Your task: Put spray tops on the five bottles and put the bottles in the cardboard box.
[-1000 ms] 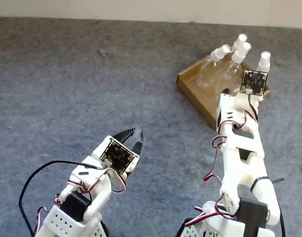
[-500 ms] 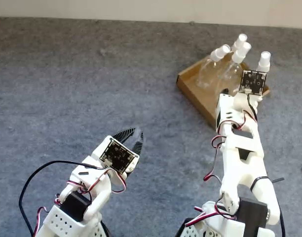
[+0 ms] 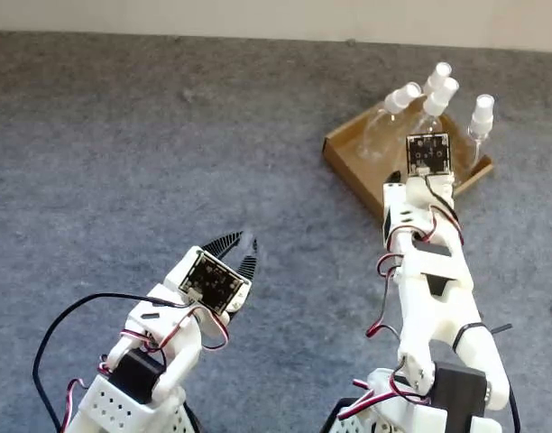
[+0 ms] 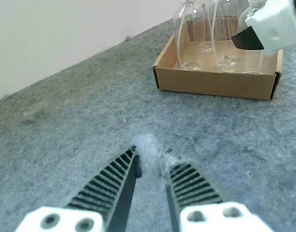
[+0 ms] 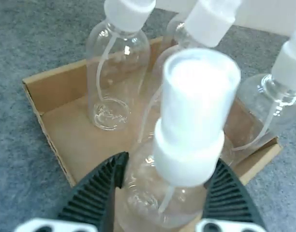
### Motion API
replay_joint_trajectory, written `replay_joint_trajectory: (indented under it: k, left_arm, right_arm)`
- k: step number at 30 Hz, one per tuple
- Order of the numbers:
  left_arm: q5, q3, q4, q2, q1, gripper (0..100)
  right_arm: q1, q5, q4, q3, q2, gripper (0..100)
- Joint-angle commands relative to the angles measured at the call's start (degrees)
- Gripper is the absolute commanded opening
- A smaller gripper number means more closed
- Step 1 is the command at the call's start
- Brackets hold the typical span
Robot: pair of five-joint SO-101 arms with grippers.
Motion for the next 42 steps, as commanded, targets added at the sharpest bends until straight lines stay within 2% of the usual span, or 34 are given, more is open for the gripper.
replay_joint_trajectory:
  k: [1, 6, 11, 23, 29, 42]
  left_arm:
    - [-0.62, 1.1, 0.26, -0.13, -0.57, 0]
    - [-0.62, 1.1, 0.26, -0.13, -0.57, 0]
    - [-0.62, 1.1, 0.26, -0.13, -0.57, 0]
    - [-0.62, 1.1, 0.26, -0.13, -0.57, 0]
    - [-0.62, 1.19, 0.26, -0.13, -0.57, 0]
    - [-0.62, 1.19, 0.26, -0.13, -0.57, 0]
  right_arm:
    - [-0.31, 0.7, -1.01, -0.13, -0.31, 15.3]
    - [-0.31, 0.7, -0.75, -0.04, -0.31, 15.7]
    - [-0.22, 0.62, -1.1, 3.03, -0.31, 21.5]
    - [-0.22, 0.88, -1.1, 3.38, -0.92, 22.4]
    - [-0.22, 0.97, -1.01, 3.3, -0.92, 32.7]
    - [-0.22, 0.97, -0.66, 2.95, -1.01, 32.9]
